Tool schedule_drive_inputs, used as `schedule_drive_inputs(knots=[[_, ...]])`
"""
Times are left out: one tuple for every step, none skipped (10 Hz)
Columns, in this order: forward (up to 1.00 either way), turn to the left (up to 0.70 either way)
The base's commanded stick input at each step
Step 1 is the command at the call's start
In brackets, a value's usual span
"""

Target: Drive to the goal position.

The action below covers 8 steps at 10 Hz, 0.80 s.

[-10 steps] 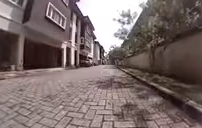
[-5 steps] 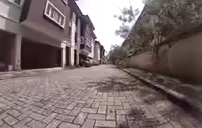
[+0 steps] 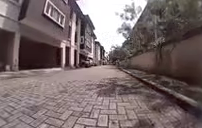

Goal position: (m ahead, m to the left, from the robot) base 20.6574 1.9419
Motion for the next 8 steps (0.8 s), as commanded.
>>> schedule_drive_inputs(knots=[[0.50, 0.00], [0.50, 0.00], [0.50, 0.00], [0.50, 0.00], [0.50, 0.00], [0.50, 0.00], [0.50, 0.00], [0.50, 0.00]])
